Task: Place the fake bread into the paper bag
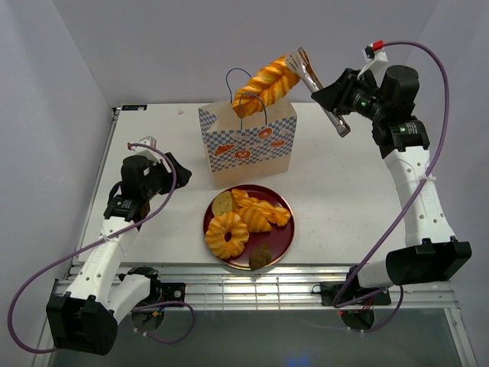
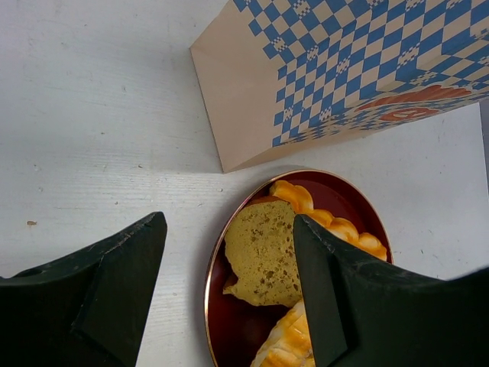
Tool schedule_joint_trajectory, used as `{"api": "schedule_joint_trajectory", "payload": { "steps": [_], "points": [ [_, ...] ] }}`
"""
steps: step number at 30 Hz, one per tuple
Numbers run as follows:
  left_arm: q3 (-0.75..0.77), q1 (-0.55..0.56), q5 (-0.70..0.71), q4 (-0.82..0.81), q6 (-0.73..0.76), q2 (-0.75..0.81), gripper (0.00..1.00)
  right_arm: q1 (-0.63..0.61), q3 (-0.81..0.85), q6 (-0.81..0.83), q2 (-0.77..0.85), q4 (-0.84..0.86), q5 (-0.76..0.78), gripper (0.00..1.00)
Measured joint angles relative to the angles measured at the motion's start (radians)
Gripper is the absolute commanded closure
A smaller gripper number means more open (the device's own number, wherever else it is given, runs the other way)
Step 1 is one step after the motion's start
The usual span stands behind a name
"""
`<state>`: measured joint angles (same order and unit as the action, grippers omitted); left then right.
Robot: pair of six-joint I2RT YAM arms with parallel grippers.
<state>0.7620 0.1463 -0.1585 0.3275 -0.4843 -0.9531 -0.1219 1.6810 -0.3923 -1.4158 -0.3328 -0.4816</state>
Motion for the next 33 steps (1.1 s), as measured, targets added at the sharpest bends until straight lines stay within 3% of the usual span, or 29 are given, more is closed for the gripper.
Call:
{"api": "schedule_joint_trajectory", "payload": {
  "steps": [10,33],
  "points": [
    [0.000,0.000,-0.029,-0.017,-0.007,-0.001,0.22,0.000,-0.188,0.018,0.088,0.105,-0.045,0.92],
    [0.000,0.000,-0.063,-0.021,-0.014,-0.001,0.22,-0.118,-0.227,0.074,0.023,0.150,0.007,0.92]
  ]
}}
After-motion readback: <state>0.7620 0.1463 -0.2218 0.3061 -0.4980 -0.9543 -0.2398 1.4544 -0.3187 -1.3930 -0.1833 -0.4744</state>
